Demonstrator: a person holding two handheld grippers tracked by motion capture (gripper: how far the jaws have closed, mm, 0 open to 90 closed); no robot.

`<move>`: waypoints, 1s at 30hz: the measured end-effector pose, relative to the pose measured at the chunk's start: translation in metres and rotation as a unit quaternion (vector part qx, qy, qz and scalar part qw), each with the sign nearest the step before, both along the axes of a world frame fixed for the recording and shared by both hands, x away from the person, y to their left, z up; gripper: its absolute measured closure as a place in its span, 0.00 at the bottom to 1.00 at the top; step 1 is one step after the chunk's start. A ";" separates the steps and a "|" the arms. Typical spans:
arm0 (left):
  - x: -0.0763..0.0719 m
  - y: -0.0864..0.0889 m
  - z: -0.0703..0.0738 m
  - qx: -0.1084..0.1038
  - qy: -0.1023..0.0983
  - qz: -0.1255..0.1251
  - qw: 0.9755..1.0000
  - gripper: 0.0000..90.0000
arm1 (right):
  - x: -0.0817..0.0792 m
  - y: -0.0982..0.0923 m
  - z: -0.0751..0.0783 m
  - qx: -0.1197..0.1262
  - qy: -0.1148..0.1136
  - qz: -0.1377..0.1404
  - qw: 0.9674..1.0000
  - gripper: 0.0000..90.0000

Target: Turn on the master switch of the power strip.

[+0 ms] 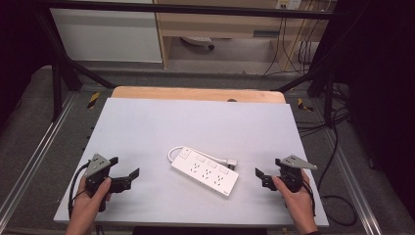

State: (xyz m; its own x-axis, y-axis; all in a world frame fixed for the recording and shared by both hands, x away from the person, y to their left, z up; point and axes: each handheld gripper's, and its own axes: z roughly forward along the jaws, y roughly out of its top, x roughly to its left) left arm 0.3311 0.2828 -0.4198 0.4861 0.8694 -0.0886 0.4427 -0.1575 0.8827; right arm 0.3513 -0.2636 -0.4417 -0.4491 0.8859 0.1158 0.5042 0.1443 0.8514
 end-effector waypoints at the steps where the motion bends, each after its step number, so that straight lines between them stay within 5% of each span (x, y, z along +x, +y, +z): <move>1: 0.000 0.000 0.000 0.001 0.000 -0.001 1.000 0.08 | 0.000 0.000 0.000 0.001 0.000 0.001 1.000 0.10; 18: -0.003 -0.001 0.000 0.007 0.003 -0.007 1.000 0.08 | -0.010 0.015 0.018 0.033 -0.039 0.029 0.998 0.04; 30: -0.005 -0.002 0.002 0.000 0.000 -0.006 1.000 0.08 | -0.001 0.056 0.069 0.032 -0.083 0.072 0.993 0.05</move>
